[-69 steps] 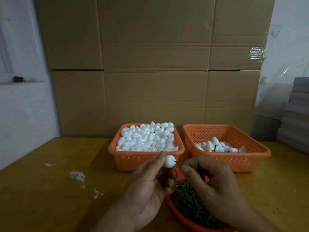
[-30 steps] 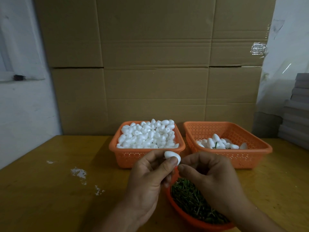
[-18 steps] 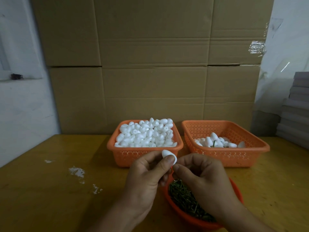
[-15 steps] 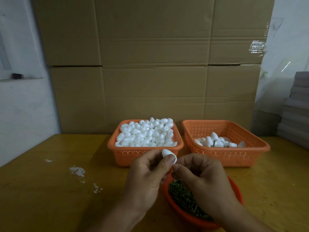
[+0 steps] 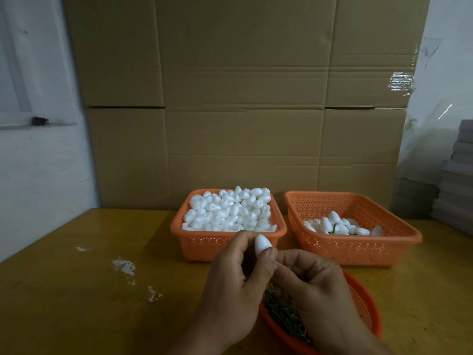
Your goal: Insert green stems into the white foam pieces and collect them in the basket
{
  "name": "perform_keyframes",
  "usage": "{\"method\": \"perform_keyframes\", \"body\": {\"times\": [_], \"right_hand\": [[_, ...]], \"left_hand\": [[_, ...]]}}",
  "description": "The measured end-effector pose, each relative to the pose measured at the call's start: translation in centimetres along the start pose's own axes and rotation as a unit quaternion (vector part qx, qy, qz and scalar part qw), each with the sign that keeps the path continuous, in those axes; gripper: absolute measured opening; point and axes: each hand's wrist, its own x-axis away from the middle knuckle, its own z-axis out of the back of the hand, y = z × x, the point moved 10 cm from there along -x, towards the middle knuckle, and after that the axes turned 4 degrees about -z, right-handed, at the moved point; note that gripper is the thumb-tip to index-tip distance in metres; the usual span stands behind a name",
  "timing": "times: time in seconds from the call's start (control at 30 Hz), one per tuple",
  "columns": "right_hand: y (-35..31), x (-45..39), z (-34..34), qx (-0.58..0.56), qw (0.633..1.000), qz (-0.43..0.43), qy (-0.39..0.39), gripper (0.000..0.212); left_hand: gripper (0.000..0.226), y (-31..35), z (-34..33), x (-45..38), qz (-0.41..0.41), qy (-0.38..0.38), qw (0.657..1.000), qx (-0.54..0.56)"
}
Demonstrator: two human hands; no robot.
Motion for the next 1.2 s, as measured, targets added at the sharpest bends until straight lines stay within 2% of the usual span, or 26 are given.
{"method": "perform_keyframes", "body": {"times": [0.13,0.3,0.43,0.57,0.63,0.7,0.8,0.87,1.0,1.07,1.2], "right_hand": [[0.6,-0.1,0.0,-0.036,0.999,-0.013,0.009,0.023],[0.3,0.0,-0.1,-0.044,0.999,-0.001,0.018,0.026],[0.1,0.2,-0.3,-0.032,0.999,-0.003,0.023,0.022],[-0.9,-0.2,0.8,-0.029,0.999,-0.008,0.036,0.018],[-1.7,-1.2,2.6,0.011,0.998,-0.004,0.064,0.015],[-2.1,-3.0,5.6,0.082,0.989,0.000,0.124,0.012],[-2.2,-6.2,11.5,0.253,0.941,0.003,0.226,0.015],[-1.6,-8.1,15.0,0.353,0.900,-0.018,0.254,0.013],[-0.7,-10.6,20.1,0.527,0.794,-0.078,0.292,0.035],[-0.6,-11.1,21.3,0.568,0.755,-0.111,0.307,0.037],[0.0,-11.7,21.6,0.602,0.726,-0.166,0.289,0.028]], "left_hand": [[0.017,0.4,0.0,-0.2,-0.010,0.010,0.999,0.035],[0.018,0.9,0.1,-0.4,-0.034,0.003,0.999,0.030],[0.020,0.2,0.1,-0.3,-0.012,-0.007,0.998,0.057],[0.067,-1.2,0.2,-0.2,0.033,-0.008,0.998,0.062],[0.053,-1.0,0.8,-0.3,0.018,0.014,1.000,0.017],[0.038,-0.5,0.9,-0.2,-0.006,0.030,0.999,-0.027],[0.023,-0.4,0.3,0.2,-0.025,0.009,0.995,-0.094],[0.019,-0.8,0.0,0.3,-0.021,-0.008,0.990,-0.137],[0.020,-1.3,0.0,0.3,-0.012,-0.009,0.988,-0.154],[0.022,-1.4,-0.1,0.3,-0.016,-0.013,0.986,-0.163],[0.027,-1.3,-0.5,0.4,-0.024,-0.026,0.985,-0.168]]}}
